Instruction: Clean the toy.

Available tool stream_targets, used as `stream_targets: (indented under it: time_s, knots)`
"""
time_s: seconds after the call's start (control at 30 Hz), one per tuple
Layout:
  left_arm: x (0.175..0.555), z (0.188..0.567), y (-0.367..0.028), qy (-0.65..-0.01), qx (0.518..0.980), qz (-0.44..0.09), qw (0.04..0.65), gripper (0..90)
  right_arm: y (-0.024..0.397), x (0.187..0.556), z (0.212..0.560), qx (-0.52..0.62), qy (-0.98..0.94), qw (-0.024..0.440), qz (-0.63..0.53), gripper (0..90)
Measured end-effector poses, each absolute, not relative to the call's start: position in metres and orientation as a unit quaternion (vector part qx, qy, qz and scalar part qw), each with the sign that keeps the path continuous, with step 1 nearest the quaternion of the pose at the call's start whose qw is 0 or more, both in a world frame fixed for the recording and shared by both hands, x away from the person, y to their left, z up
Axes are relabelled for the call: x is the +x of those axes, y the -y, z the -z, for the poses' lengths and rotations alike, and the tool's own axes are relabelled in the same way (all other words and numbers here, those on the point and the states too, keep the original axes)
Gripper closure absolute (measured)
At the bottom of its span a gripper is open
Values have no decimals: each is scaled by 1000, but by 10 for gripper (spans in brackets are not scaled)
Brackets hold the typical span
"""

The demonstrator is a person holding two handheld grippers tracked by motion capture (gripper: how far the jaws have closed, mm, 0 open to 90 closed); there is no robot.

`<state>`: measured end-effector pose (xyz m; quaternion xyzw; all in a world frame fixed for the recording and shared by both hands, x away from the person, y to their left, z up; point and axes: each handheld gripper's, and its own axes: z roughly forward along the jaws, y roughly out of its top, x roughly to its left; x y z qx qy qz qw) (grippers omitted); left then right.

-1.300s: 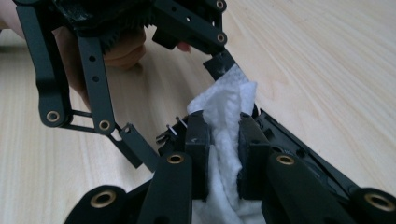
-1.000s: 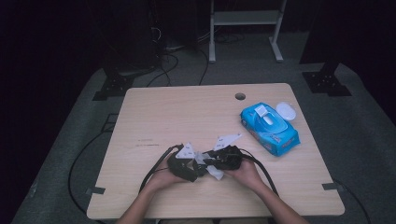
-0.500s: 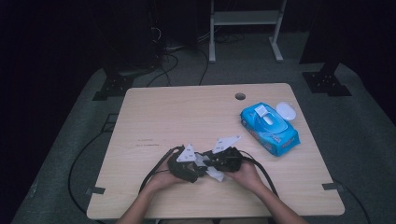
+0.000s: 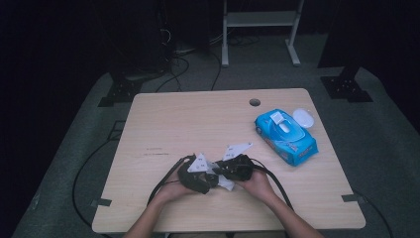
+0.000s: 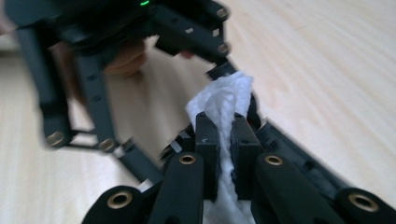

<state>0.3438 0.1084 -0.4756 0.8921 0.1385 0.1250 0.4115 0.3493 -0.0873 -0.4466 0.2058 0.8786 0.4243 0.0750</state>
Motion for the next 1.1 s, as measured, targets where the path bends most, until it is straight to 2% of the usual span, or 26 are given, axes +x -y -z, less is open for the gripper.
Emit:
stream_targets:
  time_s: [0.2, 0.4, 0.53, 0.73, 0.93, 1.1]
  knots:
    - [344, 475, -109, -138, 891, -128, 414, 247, 103, 364, 445, 242, -874, 107, -408, 844]
    - [343, 473, -106, -135, 892, -134, 409, 247, 86, 356, 446, 215, -873, 70, -432, 843]
    - [343, 473, -107, -136, 890, -133, 414, 247, 80, 358, 444, 215, -877, 81, -423, 843]
    - [343, 473, -106, -134, 890, -133, 415, 247, 105, 368, 443, 247, -873, 107, -406, 844]
    - [343, 474, -106, -133, 894, -136, 405, 247, 92, 364, 445, 232, -870, 77, -428, 844]
    - [343, 474, -107, -135, 891, -136, 411, 247, 103, 367, 445, 242, -871, 90, -419, 844]
